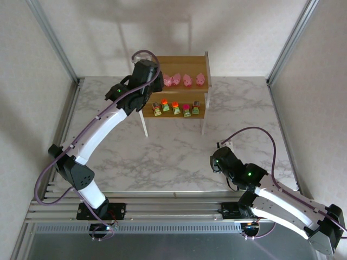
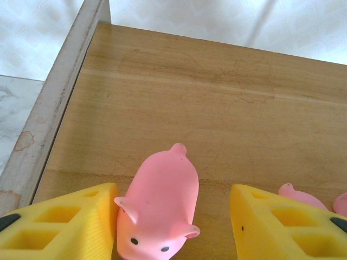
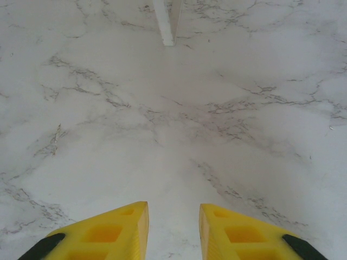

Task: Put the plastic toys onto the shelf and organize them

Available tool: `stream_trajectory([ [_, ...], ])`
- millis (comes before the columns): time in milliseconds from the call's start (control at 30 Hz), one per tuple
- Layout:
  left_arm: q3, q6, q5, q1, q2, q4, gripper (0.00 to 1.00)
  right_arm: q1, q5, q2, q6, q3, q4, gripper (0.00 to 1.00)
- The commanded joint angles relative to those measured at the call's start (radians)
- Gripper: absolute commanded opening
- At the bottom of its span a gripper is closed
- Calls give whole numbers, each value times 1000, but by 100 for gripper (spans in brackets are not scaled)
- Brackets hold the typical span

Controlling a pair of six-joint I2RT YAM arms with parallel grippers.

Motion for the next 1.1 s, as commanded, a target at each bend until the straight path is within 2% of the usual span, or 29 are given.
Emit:
stream_trajectory([
  [0,23,2,-36,5,-44,-7,56,-7,20,-3,14,-10,1,31],
  [500,52,37,-70,-17,-81,4,61,-7,20,-3,15,-10,0,34],
  [833,51,62,-107,-38,-119,16,65,-7,24,-2,17,-10,-2,49],
  [1067,-11,78,-119,-37,-180,65,73,-7,29,3,19,-7,-5,58],
])
